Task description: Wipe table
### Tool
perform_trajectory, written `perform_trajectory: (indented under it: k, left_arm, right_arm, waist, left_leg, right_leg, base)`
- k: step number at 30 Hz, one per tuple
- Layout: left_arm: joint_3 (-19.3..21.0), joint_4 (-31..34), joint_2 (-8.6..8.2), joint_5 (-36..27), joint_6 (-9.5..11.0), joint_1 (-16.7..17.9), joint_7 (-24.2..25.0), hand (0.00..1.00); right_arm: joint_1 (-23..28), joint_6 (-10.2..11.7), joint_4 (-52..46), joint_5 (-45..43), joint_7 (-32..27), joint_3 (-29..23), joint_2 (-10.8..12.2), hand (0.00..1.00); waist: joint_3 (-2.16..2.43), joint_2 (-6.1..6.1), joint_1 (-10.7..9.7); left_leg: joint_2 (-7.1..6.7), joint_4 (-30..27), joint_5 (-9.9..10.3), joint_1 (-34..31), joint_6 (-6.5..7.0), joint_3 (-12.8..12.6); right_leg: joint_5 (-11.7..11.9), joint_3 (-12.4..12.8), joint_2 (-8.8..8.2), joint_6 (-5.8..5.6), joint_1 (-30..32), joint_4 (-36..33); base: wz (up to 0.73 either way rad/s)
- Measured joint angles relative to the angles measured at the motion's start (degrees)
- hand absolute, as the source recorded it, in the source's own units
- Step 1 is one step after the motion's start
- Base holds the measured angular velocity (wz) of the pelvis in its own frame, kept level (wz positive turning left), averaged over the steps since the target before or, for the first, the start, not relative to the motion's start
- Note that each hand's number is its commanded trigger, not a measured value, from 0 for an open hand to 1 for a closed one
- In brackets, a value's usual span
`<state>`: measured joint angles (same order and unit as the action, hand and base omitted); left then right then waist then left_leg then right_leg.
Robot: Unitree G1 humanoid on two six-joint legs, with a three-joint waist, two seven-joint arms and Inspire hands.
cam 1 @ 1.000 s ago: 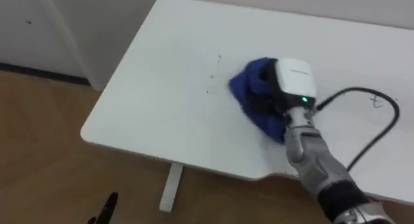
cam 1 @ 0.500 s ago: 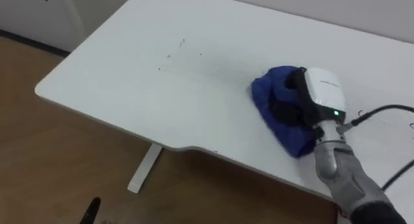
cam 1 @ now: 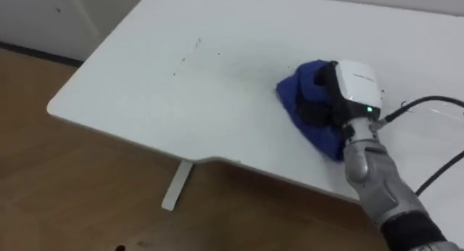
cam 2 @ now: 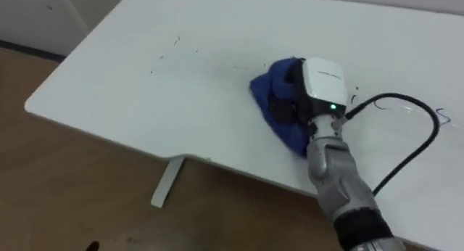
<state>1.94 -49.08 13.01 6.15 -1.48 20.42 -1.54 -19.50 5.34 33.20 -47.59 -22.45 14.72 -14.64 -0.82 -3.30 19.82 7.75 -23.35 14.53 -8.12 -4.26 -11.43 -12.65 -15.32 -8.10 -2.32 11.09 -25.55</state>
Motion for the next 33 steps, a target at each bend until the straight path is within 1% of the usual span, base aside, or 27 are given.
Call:
perform_trajectory:
  k: [2, 3, 4, 5, 6, 7, 8, 9, 10, 11, 12, 14, 16, 18, 19, 20, 21, 22, 23, 24, 25, 26, 28, 30, 31, 32, 33]
  left_arm:
    - [0.3, 0.4, 0.18, -0.1, -0.5, 1.0, 0.1, 0.00]
    - [0.5, 1.1, 0.40, -1.0, -0.6, 2.0, 0.1, 0.00]
    - [0.7, 1.3, 0.45, -1.0, -0.6, 2.1, 0.2, 0.00]
    - [1.5, 1.3, 0.52, -0.9, -0.7, 2.4, 0.3, 0.00]
    - [2.2, 1.4, 0.52, -0.9, -0.7, 2.4, 0.3, 0.00]
    - [3.6, 2.0, 0.57, -0.5, -0.7, 2.5, 0.5, 0.00]
    - [5.1, 3.0, 0.78, 0.0, -0.6, 3.1, 0.5, 0.00]
    - [6.3, 3.5, 1.33, 0.4, -0.5, 3.4, 0.4, 0.00]
    - [6.9, 3.7, 1.51, 0.5, -0.5, 3.5, 0.3, 0.00]
    - [7.8, 4.3, 1.60, 1.0, -0.4, 3.6, -0.3, 0.00]
    - [8.0, 4.5, 1.57, 1.2, -0.3, 3.6, -0.4, 0.00]
    - [8.0, 4.5, 1.61, 0.9, 1.0, 3.1, -0.4, 0.00]
    - [7.6, 4.5, 1.57, 0.6, 1.7, 2.5, -0.5, 0.00]
    - [5.9, 4.2, 1.45, 0.2, 1.8, 0.8, -0.5, 0.00]
    - [4.4, 4.2, 1.31, 0.0, 1.8, -0.2, -0.5, 0.00]
    - [2.8, 3.5, 1.21, -0.6, 2.1, -1.9, -0.5, 0.00]
    - [1.9, 2.5, 0.95, -1.0, 2.1, -3.1, -0.6, 0.00]
    - [1.5, 2.0, 0.79, -1.0, 2.1, -3.5, -0.7, 0.00]
    - [0.7, 0.2, 0.53, -1.1, 2.2, -4.7, -0.7, 0.00]
    - [-0.2, -1.3, 0.52, -1.5, 2.2, -6.1, -0.7, 0.00]
    - [-0.5, -1.6, 0.50, -1.7, 2.1, -6.3, -0.7, 0.00]
    - [-1.3, -1.5, 0.53, -1.7, 2.2, -6.2, -0.4, 0.00]
    - [-2.2, -1.0, 0.53, -1.8, 2.2, -6.0, -0.1, 0.00]
    - [-2.6, -0.3, 0.56, -1.8, 1.9, -4.8, 0.6, 0.00]
    - [-2.4, -0.2, 0.57, -1.9, 1.7, -3.5, 0.9, 0.00]
    - [-2.2, 0.1, 0.56, -1.8, 1.0, -1.7, 1.2, 0.00]
    - [-2.2, 0.2, 0.57, -1.9, 0.7, -1.3, 1.3, 0.00]
  right_arm:
    - [0.7, 0.6, 0.7, 0.7, -0.9, -0.4, -0.6, 1.00]
    - [1.3, 1.4, 1.2, 1.1, -2.1, -1.0, -0.8, 1.00]
    - [1.8, 1.8, 1.6, 1.2, -3.0, -1.4, -0.9, 1.00]
    - [3.5, 3.0, 1.9, 1.3, -4.7, -3.3, -1.3, 1.00]
    - [4.7, 3.6, 2.1, 1.3, -5.6, -4.5, -1.6, 1.00]
    - [7.4, 4.3, 2.4, 1.6, -7.5, -7.4, -2.0, 1.00]
    - [10.2, 5.4, 3.8, 2.1, -9.5, -10.7, -2.1, 1.00]
    - [12.4, 5.8, 5.1, 2.6, -11.1, -14.3, -2.3, 1.00]
    - [13.3, 5.8, 5.9, 3.3, -11.7, -15.5, -2.8, 1.00]
    - [14.8, 5.8, 7.2, 4.6, -12.4, -17.8, -4.0, 1.00]
    - [15.3, 5.8, 7.9, 4.9, -12.7, -19.0, -4.5, 1.00]
    - [16.9, 5.0, 9.2, 5.3, -13.3, -21.7, -5.9, 1.00]
    - [17.1, 4.1, 9.1, 5.2, -13.3, -22.1, -6.0, 1.00]
    - [16.8, 3.2, 8.2, 5.2, -13.3, -21.2, -6.0, 1.00]
    - [15.9, 1.8, 7.3, 5.3, -13.1, -20.3, -6.0, 1.00]
    - [15.3, 0.6, 5.7, 4.6, -13.1, -19.2, -6.0, 1.00]
    - [13.4, -0.3, 4.8, 4.2, -12.6, -17.1, -5.7, 1.00]
    - [12.2, -0.8, 4.2, 3.9, -12.0, -16.1, -5.4, 1.00]
    - [9.7, -1.4, 3.8, 2.9, -11.2, -13.2, -5.1, 1.00]
    - [7.5, -2.1, 3.1, 2.0, -9.8, -10.1, -4.7, 1.00]
    - [6.5, -2.4, 2.5, 1.6, -8.8, -8.8, -4.7, 1.00]
    - [4.1, -2.4, 1.6, 0.0, -6.8, -5.7, -4.7, 1.00]
    - [0.7, -2.2, 1.4, -2.4, -5.0, -2.8, -4.7, 1.00]
    - [-0.3, -2.2, 0.5, -3.2, -3.8, -1.7, -4.7, 1.00]
    - [-0.3, -1.8, 0.4, -3.4, -3.5, -1.8, -4.7, 1.00]
    - [-0.1, -1.4, 0.4, -3.3, -3.4, -1.8, -4.9, 1.00]
    - [0.1, -1.2, 0.7, -3.0, -3.6, -2.0, -5.1, 1.00]
  waist:
    - [0.12, 0.66, -1.3]
    - [0.15, 1.23, -3.1]
    - [0.18, 1.44, -4.1]
    - [0.14, 2.18, -6.1]
    - [0.22, 2.59, -6.7]
    - [0.32, 3.43, -7.8]
    - [0.51, 4.07, -9.6]
    - [0.76, 4.85, -10.5]
    - [0.94, 5.21, -10.6]
    - [1.14, 5.49, -11.1]
    - [1.14, 5.48, -11.7]
    - [1.07, 5.46, -12.6]
    - [0.96, 5.30, -13.1]
    - [0.45, 4.39, -13.0]
    - [0.15, 3.67, -12.7]
    - [-0.12, 2.86, -11.6]
    - [-0.07, 2.60, -10.6]
    - [-0.18, 2.42, -9.9]
    - [-0.22, 1.98, -9.2]
    - [-0.26, 2.11, -8.4]
    - [-0.22, 2.20, -8.4]
    - [-0.22, 2.30, -7.9]
    - [-0.21, 2.35, -6.5]
    - [-0.18, 2.74, -5.3]
    - [-0.14, 2.93, -4.6]
    - [-0.09, 3.07, -4.2]
    - [-0.09, 3.17, -4.3]
  left_leg:
    - [-0.19, 0.7, -0.2, 0.5, 0.05, 0.4]
    - [-0.36, 0.7, -0.2, 0.4, 0.05, 0.9]
    - [-0.41, 0.8, -0.2, 0.3, 0.06, 1.4]
    - [-0.84, 1.0, -0.3, 0.3, 0.33, 1.9]
    - [-1.04, 1.2, -0.4, 0.5, 0.45, 2.0]
    - [-1.31, 1.2, -0.4, 0.7, 0.52, 2.0]
    - [-1.52, 1.2, -0.4, 1.0, 0.67, 2.0]
    - [-1.92, 1.6, -0.4, 1.5, 0.79, 1.8]
    - [-2.09, 1.7, -0.4, 1.7, 0.89, 1.7]
    - [-2.31, 1.7, -0.1, 2.1, 1.36, 1.7]
    - [-2.40, 1.7, 0.1, 2.4, 1.68, 1.7]
    - [-2.77, 1.5, 0.5, 2.8, 2.29, 1.8]
    - [-2.94, 1.5, 0.8, 2.7, 2.50, 1.8]
    - [-2.92, 0.8, 0.9, 2.7, 2.62, 1.8]
    - [-2.76, 0.5, 0.9, 2.4, 2.66, 1.6]
    - [-2.40, 0.4, 0.9, 2.1, 2.62, 1.2]
    - [-2.44, 0.6, 1.0, 1.6, 2.42, 1.4]
    - [-2.47, 0.6, 1.0, 1.4, 2.43, 1.5]
    - [-2.52, 0.8, 0.6, 0.7, 2.61, 2.2]
    - [-2.50, 1.4, 0.0, 0.5, 2.59, 2.2]
    - [-2.50, 1.8, -0.3, 0.4, 2.49, 2.3]
    - [-2.32, 2.1, -0.6, 0.1, 2.23, 2.4]
    - [-1.96, 2.2, -0.8, -0.5, 1.86, 2.8]
    - [-1.94, 2.6, -1.2, -0.9, 1.62, 3.7]
    - [-1.92, 2.7, -1.2, -1.1, 1.60, 4.2]
    - [-1.93, 2.8, -1.2, -1.2, 1.60, 4.5]
    - [-1.99, 2.8, -1.2, -1.2, 1.60, 4.7]
  right_leg:
    - [0.1, -0.4, -0.07, -0.13, -0.8, 0.8]
    - [0.1, -1.0, -0.18, -0.23, -1.3, 1.3]
    - [0.2, -1.7, -0.22, -0.39, -1.8, 1.9]
    - [0.3, -2.7, -0.66, -0.71, -2.4, 2.6]
    - [0.3, -3.0, -0.87, -0.91, -2.7, 2.9]
    - [0.5, -3.5, -1.08, -1.35, -3.7, 3.8]
    - [0.7, -4.3, -1.30, -1.76, -5.0, 4.8]
    - [0.8, -4.5, -1.71, -1.98, -5.4, 4.9]
    - [0.9, -4.5, -1.91, -2.11, -5.5, 4.8]
    - [1.0, -5.0, -2.27, -2.30, -6.1, 4.8]
    - [1.0, -5.4, -2.45, -2.35, -6.3, 4.7]
    - [1.0, -6.2, -3.32, -2.36, -6.4, 3.0]
    - [1.1, -6.3, -3.65, -2.45, -6.3, 2.7]
    - [1.2, -6.0, -3.59, -2.60, -6.6, 2.9]
    - [1.6, -5.7, -3.41, -2.49, -6.3, 3.0]
    - [2.2, -4.9, -2.79, -2.22, -5.8, 3.5]
    - [2.8, -3.6, -2.05, -1.82, -4.6, 4.1]
    - [3.1, -3.1, -1.71, -1.64, -4.0, 4.2]
    - [3.7, -3.0, -1.12, -1.36, -3.1, 5.0]
    - [4.2, -2.1, -0.63, -0.64, -2.2, 5.0]
    - [4.3, -1.8, -0.45, -0.51, -1.9, 4.9]
    - [4.3, -1.6, -0.03, -0.35, -1.4, 5.0]
    - [4.3, -1.9, 0.41, 0.02, -0.6, 5.2]
    - [4.4, -2.7, 0.62, 0.13, -0.6, 6.0]
    - [4.3, -3.1, 0.61, 0.16, -0.6, 6.1]
    - [4.3, -3.7, 0.56, 0.10, -0.8, 6.3]
    - [4.3, -4.0, 0.49, 0.08, -1.0, 6.4]
  base:
    - [0.14]
    - [0.23]
    - [0.41]
    - [0.36]
    - [0.34]
    - [0.30]
    - [0.27]
    - [0.15]
    - [-0.05]
    - [-0.04]
    - [0.00]
    - [-0.03]
    - [-0.11]
    - [-0.10]
    - [-0.18]
    - [-0.43]
    - [-0.56]
    - [-0.64]
    - [-0.53]
    - [-0.34]
    - [-0.12]
    - [0.00]
    - [0.05]
    - [0.20]
    - [0.19]
    - [0.18]
    - [0.23]
